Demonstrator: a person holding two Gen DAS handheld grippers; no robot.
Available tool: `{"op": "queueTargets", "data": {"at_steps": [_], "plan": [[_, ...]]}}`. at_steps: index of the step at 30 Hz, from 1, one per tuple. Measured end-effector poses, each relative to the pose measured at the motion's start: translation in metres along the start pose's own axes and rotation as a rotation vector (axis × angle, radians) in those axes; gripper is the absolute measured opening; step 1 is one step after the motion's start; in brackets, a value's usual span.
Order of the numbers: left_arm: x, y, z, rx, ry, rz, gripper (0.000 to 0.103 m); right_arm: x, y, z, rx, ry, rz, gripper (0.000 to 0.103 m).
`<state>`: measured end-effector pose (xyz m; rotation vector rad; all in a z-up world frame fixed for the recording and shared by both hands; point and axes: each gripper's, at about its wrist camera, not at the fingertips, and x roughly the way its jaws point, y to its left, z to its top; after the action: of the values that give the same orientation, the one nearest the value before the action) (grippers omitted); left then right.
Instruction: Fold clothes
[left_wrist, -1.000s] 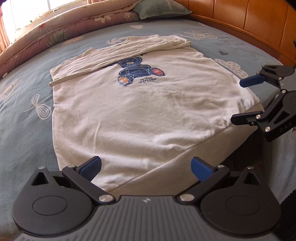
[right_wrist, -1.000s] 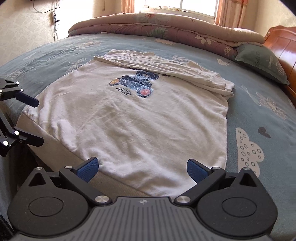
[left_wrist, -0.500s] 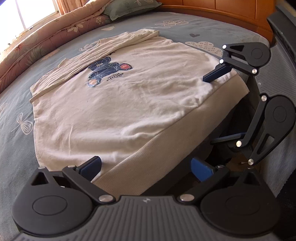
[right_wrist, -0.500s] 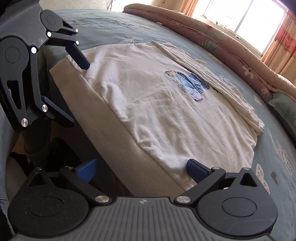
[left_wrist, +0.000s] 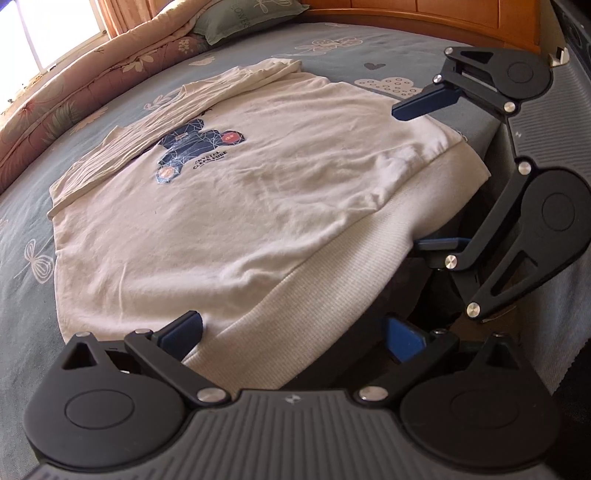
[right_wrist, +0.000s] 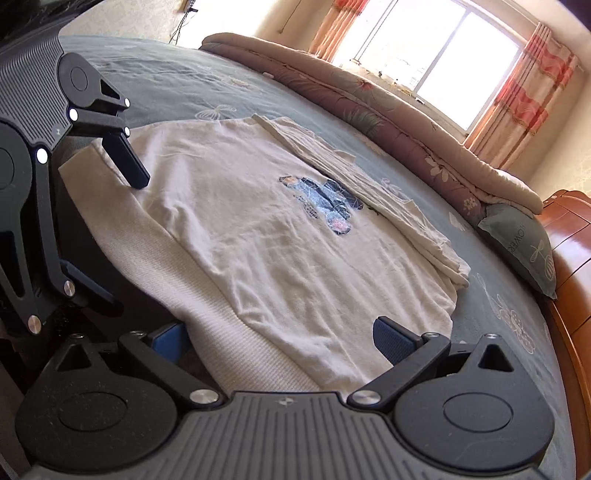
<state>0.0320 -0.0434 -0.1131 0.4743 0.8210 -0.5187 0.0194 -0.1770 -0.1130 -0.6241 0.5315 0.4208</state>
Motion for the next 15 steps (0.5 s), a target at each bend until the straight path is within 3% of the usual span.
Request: {"op": "queueTargets", "data": {"at_steps": [7,15], "plan": [[-0.002,0.006,0.010,0.057,-0.074,0.118,0.102,-0.005,-0.008,0.009,0.035,-0.025,-0.004,0.103],[-0.014,0.024,0.020,0.009,-0.123,0.111,0.102,0.005,-0.002,0.006,0.028,-0.001,0.019,0.103]]}}
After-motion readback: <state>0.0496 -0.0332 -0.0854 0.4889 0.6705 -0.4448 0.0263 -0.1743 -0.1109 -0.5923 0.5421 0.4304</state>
